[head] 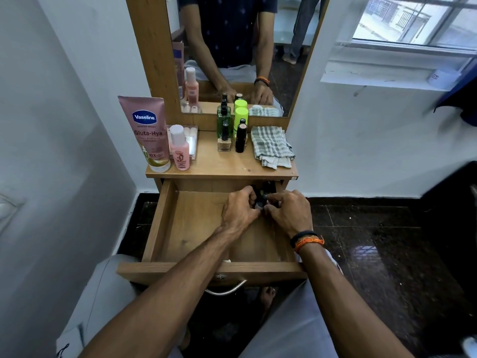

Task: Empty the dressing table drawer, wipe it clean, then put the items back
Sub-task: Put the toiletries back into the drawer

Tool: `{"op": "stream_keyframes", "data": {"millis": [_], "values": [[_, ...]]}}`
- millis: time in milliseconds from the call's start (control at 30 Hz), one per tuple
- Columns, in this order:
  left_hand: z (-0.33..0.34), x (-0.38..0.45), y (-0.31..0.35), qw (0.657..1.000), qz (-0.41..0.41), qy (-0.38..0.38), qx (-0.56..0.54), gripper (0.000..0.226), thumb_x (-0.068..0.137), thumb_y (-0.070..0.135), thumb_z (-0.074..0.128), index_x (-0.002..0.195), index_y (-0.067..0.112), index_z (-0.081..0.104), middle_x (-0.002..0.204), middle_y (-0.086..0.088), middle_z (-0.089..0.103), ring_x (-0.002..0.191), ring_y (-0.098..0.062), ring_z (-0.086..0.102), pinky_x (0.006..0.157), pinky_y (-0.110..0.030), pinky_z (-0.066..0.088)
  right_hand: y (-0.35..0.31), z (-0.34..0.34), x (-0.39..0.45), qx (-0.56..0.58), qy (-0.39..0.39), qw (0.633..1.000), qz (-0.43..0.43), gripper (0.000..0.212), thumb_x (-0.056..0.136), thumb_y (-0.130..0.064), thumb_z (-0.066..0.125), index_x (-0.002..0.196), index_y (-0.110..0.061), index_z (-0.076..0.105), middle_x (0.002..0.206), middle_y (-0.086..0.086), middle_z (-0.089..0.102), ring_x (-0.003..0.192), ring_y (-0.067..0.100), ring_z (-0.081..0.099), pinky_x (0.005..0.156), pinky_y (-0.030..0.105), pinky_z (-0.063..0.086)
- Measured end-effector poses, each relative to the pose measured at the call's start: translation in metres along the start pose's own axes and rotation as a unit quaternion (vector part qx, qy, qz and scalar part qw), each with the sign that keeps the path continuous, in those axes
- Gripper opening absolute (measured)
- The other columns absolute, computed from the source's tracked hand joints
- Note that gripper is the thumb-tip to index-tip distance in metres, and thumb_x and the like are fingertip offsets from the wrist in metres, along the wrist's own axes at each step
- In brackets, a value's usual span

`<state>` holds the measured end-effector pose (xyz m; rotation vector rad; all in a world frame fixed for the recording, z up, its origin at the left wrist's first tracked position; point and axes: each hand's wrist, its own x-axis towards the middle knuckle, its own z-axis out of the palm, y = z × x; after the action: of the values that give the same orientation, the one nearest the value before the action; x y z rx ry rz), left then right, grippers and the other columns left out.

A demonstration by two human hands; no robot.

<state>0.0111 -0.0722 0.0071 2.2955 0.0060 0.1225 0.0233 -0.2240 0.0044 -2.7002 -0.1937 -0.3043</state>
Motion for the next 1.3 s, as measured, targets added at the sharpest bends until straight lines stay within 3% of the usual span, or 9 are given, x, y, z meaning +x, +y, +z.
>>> {"op": "stream_keyframes", "data": {"millis": [400,633,833,1000,1133,1300], "values": [[-0.003,-0.003,0.0,1.0,0.009,-0.005,0.021,0.023,0.082,0.027,0.077,0.097,0.016,0.063,0.09,0.0,0.068,0.083,-0.017,0.065,0.07,-0.04,0.059,0.001,-0.003,-0.006,0.013,0.001,1.0,-0.018,0.032,0.083,-0.028,0.079,0.114,-0.021,0.074,0.107,0.003,0.072,0.097,0.017,0.059,0.08,0.025,0.039],[-0.01,-0.005,-0.002,0.998,0.032,0.038,0.033,0.019,0.077,0.03,0.071,0.087,0.022,0.057,0.08,0.008,0.063,0.072,-0.012,0.061,0.058,-0.034,0.056,-0.002,-0.007,-0.008,0.028,0.014,0.999,-0.014,0.036,0.082,-0.031,0.079,0.115,-0.018,0.073,0.108,0.004,0.07,0.099,0.02,0.061,0.084,0.032,0.051],[-0.027,-0.001,0.002,0.989,0.073,0.131,0.0,0.013,0.084,0.024,0.068,0.081,0.019,0.056,0.072,0.006,0.059,0.062,-0.012,0.057,0.053,-0.037,0.054,-0.021,-0.02,-0.004,0.089,0.153,0.984,0.027,0.03,0.086,-0.038,0.076,0.101,-0.012,0.077,0.092,0.006,0.074,0.078,0.021,0.066,0.071,0.038,0.058],[-0.056,0.022,0.012,0.975,0.113,0.185,-0.051,0.009,0.087,0.012,0.065,0.084,0.01,0.057,0.077,-0.003,0.059,0.069,-0.019,0.057,0.061,-0.042,0.053,-0.056,-0.032,0.027,0.167,0.182,0.968,0.034,0.016,0.088,-0.029,0.074,0.096,-0.016,0.077,0.091,0.001,0.075,0.078,0.015,0.067,0.077,0.037,0.058],[-0.077,0.048,0.019,0.965,0.077,0.239,-0.074,0.01,0.084,0.009,0.068,0.089,0.01,0.059,0.085,-0.002,0.059,0.079,-0.021,0.057,0.069,-0.043,0.054,-0.081,-0.035,0.053,0.207,0.18,0.961,0.031,0.011,0.087,-0.024,0.073,0.095,-0.017,0.077,0.087,-0.002,0.075,0.072,0.008,0.062,0.077,0.031,0.057],[-0.094,0.073,0.02,0.966,0.031,0.241,-0.086,0.029,0.083,0.012,0.072,0.109,0.008,0.06,0.106,-0.007,0.058,0.095,-0.021,0.058,0.08,-0.04,0.055,-0.099,-0.029,0.086,0.233,0.159,0.958,0.05,0.024,0.084,-0.022,0.075,0.108,-0.018,0.074,0.089,-0.002,0.073,0.082,0.013,0.065,0.085,0.035,0.057]]}}
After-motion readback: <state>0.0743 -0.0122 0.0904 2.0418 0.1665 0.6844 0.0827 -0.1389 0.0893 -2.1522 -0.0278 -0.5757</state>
